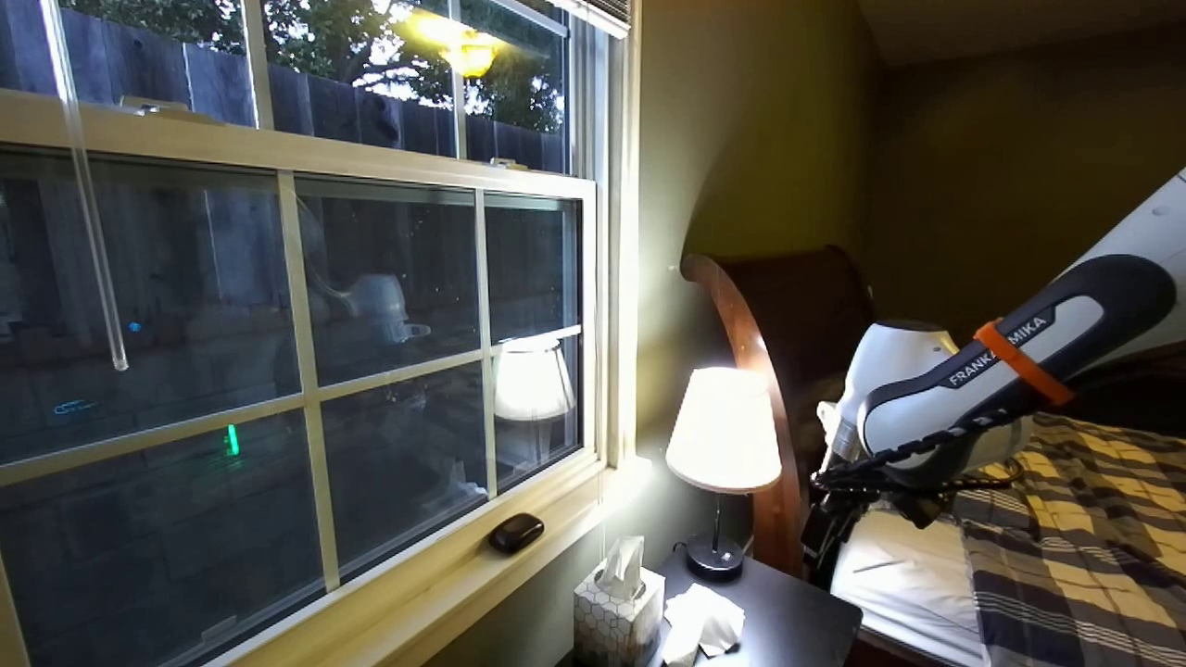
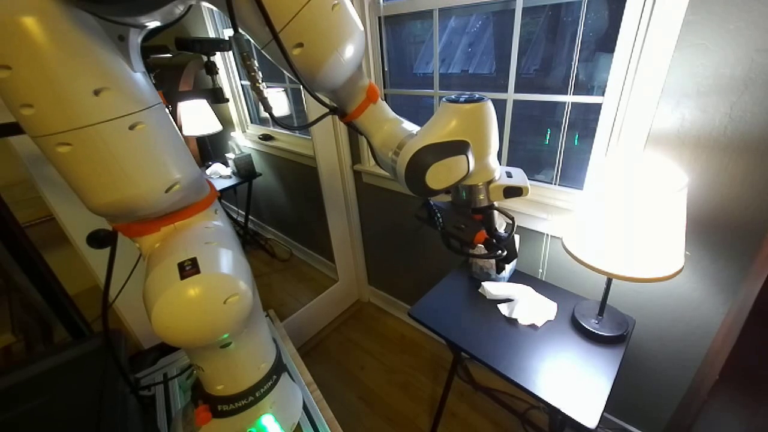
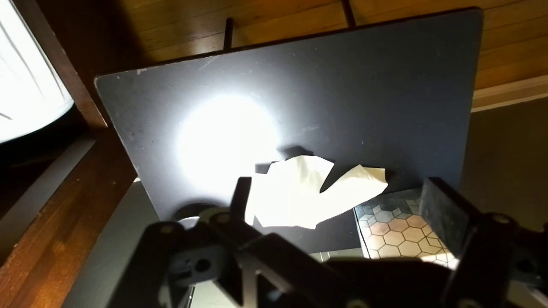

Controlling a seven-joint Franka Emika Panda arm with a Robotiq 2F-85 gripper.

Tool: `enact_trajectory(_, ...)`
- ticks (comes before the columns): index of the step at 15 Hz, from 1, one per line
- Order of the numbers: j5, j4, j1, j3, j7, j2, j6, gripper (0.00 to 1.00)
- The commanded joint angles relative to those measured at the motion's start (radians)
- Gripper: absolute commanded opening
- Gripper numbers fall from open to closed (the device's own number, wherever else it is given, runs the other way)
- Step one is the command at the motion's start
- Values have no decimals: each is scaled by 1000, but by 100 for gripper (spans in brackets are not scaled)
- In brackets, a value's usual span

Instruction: Use the tissue to wipe the lamp

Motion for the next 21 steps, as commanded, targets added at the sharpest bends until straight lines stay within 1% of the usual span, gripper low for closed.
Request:
enact_trajectory(1, 45, 23, 5, 4, -16, 33, -1, 100)
enact_trajectory(3, 117, 57, 19, -4, -43, 86, 18, 100)
enact_trajectory(4, 167, 72, 28, -8, -78, 114, 38, 100)
enact_trajectory(5, 198, 86, 28, -4, -105, 147, 81, 100)
enact_trajectory(6, 239, 109, 26, -2, -127, 178, 76, 100)
enact_trajectory(8, 298, 150, 6, 13, -179, 253, 107, 100)
enact_trajectory(9, 324, 170, 14, 3, -202, 288, 114, 100)
enact_trajectory(11, 423, 223, -5, 28, -301, 366, 133, 100)
enact_trajectory(14, 550, 307, -53, 87, -460, 487, 174, 100)
enact_trajectory(16, 608, 362, -96, 138, -560, 567, 210, 100)
enact_trajectory(19, 654, 435, -164, 217, -683, 671, 266, 100)
enact_trajectory(21, 682, 484, -235, 302, -792, 731, 330, 100)
